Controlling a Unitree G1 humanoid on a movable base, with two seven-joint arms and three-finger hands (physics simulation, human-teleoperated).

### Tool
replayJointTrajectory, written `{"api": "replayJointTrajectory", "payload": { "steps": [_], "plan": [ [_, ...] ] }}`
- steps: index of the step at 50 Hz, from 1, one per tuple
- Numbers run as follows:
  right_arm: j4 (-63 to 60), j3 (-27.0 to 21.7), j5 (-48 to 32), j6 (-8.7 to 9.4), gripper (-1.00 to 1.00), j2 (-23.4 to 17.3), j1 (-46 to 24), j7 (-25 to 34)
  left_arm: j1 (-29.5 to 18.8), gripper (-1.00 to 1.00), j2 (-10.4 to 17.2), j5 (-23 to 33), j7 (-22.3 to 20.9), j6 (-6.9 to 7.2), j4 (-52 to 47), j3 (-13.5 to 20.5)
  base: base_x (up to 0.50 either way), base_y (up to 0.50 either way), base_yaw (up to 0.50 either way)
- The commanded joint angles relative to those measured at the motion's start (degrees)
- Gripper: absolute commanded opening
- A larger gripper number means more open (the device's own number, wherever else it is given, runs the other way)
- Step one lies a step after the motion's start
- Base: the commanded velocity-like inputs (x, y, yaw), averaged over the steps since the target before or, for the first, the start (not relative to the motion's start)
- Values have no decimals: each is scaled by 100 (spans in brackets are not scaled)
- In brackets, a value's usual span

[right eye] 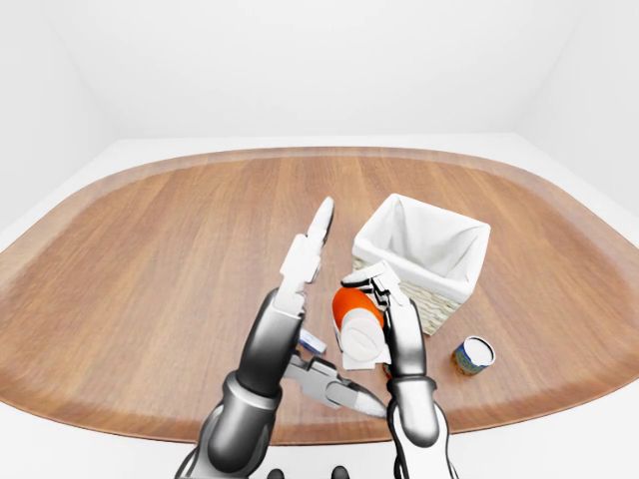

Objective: Pick up the ketchup, and put it in the basket.

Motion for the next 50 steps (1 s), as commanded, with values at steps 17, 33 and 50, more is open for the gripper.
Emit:
{"api": "replayJointTrajectory", "payload": {
  "steps": [17, 33, 50],
  "plan": [
    [50, 6, -65, -102, -100, 5, -7, -318, 1181, 100, 999, -1543, -516, 0, -194, 3027, 0, 0, 0],
    [347, -12, -153, -146, -100, 15, -179, -382, 452, 100, 732, -1660, -497, -721, 2176, 4174, 0, 0, 0],
    [391, 1, -202, -112, -100, 35, -236, -439, 259, 100, 740, -1561, -444, -645, 2549, 4189, 0, 0, 0]
  ]
}}
